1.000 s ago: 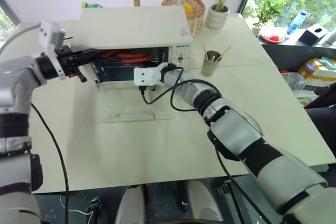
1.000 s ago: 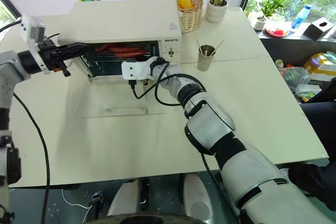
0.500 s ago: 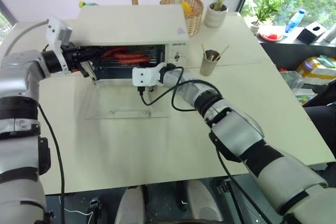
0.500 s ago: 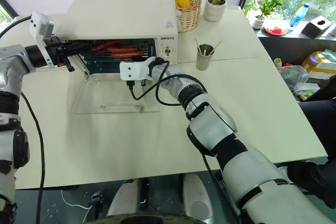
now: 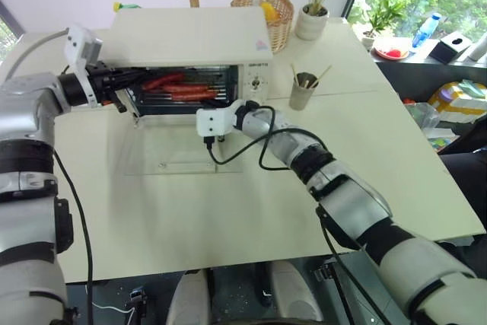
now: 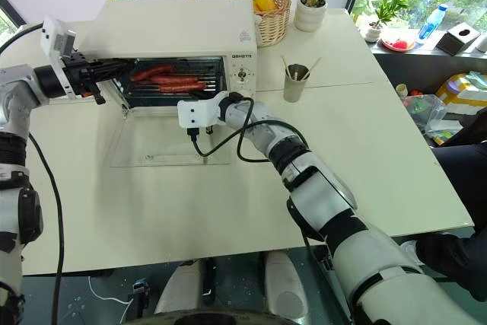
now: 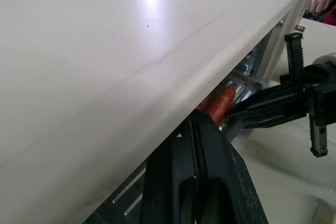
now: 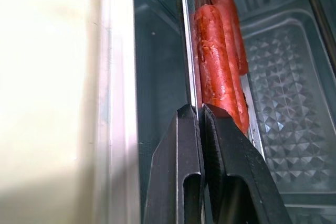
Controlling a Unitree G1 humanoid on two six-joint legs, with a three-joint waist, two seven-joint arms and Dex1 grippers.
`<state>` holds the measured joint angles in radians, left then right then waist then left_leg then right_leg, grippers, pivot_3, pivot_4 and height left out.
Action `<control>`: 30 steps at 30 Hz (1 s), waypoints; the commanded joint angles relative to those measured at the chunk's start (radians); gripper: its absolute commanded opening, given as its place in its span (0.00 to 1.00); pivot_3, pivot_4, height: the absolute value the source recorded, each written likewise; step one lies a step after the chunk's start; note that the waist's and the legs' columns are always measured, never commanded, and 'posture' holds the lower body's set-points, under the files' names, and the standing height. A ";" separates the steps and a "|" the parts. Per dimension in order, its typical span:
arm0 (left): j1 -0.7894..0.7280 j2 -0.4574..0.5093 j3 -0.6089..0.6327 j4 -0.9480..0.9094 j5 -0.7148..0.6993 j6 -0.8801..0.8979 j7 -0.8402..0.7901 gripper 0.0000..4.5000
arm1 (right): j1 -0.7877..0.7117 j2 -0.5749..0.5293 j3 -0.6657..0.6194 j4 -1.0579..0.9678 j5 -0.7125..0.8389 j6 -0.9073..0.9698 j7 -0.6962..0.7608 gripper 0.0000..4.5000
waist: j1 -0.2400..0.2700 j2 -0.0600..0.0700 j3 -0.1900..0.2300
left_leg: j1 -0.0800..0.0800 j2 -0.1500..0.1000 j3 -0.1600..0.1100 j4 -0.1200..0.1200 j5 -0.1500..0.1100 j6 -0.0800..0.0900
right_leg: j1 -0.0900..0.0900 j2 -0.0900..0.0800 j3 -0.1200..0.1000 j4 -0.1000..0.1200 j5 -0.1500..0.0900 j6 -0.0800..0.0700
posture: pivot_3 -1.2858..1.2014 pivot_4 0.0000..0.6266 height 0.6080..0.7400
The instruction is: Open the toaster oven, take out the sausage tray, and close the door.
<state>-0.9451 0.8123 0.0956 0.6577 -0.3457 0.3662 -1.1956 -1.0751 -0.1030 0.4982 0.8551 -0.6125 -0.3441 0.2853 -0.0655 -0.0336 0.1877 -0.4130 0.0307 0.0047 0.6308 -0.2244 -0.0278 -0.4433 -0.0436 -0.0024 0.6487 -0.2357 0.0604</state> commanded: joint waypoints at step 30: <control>-0.100 -0.057 -0.001 0.039 0.051 -0.030 -0.058 0.00 | 0.272 -0.166 -0.026 -0.633 0.025 0.024 0.166 0.00 | 0.028 0.000 0.000 | 0.000 -0.001 -0.001 0.004 0.000 0.000 | 0.001 0.000 0.000 0.001 0.000 0.000 | 0.52 0.24 1.00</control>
<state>-1.0134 0.7531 0.0914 0.7043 -0.2932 0.3572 -1.2441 -0.7904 -0.2696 0.4965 0.3029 -0.6129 -0.2945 0.4626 -0.0376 -0.0340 0.1874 -0.4128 0.0297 0.0041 0.6353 -0.2243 -0.0277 -0.4423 -0.0441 -0.0026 0.6494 -0.2356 0.0606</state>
